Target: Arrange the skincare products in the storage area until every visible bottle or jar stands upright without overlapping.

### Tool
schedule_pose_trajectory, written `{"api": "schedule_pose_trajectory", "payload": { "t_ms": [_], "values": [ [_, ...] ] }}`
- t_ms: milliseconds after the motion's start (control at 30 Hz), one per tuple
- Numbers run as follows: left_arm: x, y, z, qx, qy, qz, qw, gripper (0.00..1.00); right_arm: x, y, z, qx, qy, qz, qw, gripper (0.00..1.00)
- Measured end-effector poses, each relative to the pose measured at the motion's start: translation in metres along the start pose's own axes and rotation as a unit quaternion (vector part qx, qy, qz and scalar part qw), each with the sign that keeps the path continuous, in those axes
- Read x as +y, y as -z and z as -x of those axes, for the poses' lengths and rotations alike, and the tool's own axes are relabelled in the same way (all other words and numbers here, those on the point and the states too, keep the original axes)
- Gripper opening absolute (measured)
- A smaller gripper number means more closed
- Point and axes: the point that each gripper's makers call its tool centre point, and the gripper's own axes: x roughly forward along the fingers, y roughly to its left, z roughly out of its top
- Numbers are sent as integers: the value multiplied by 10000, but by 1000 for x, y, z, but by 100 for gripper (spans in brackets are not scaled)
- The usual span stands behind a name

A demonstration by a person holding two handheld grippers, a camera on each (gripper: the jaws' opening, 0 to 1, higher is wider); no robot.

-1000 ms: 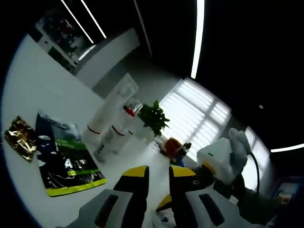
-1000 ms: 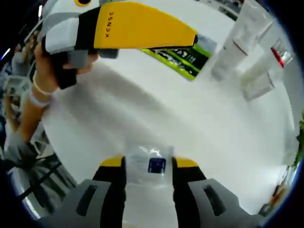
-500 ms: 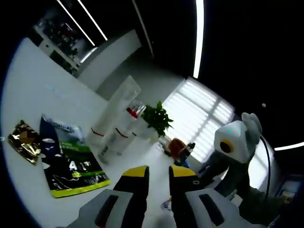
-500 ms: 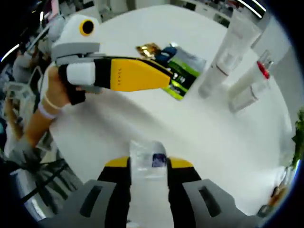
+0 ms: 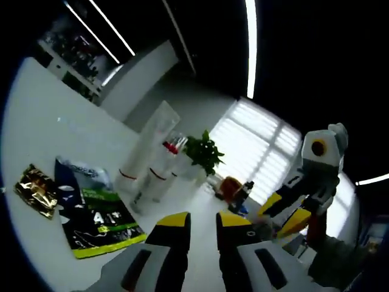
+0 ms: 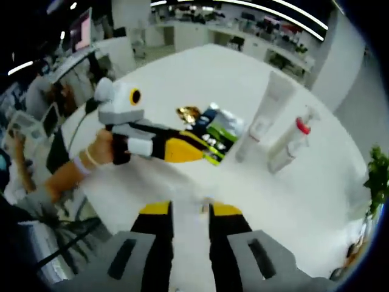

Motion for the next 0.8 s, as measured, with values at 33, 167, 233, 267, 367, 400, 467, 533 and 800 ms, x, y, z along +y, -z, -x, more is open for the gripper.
{"api": "schedule_pose_trajectory", "payload": {
  "t_ms": [33,167,233,267,367,400,467,533,800],
  "values": [
    [1,-1,1,-12,-60,-126,9999,18,-6,1,4,-9,138,-61,9999,2],
    [5,-1,1,-23,-246,-359,9991,18,-16,0,-3,-112,22,-260,9996,0],
    [10,-5,3,-100,-273,-174,9994,18,-28,8,-18,-42,91,-196,9998,0],
    [12,-7,4,-132,-289,-123,9994,18,-33,7,-24,-186,129,-155,9996,0],
    [18,-12,7,-230,-421,-78,9988,18,-38,5,-38,-453,-71,-351,9983,0],
    [20,-12,7,-246,-479,-93,9985,18,-38,4,-42,-539,-184,-382,9976,0],
    [24,-13,7,-260,-576,-168,9979,18,-34,9,-47,-462,-443,-330,9974,0],
    [25,-13,7,-252,-598,-207,9977,18,-23,14,-50,-455,-819,-269,9952,9],
    [31,-15,5,-221,-643,-194,9975,18,10,57,-69,288,-1359,272,9899,49]
  ]
}}
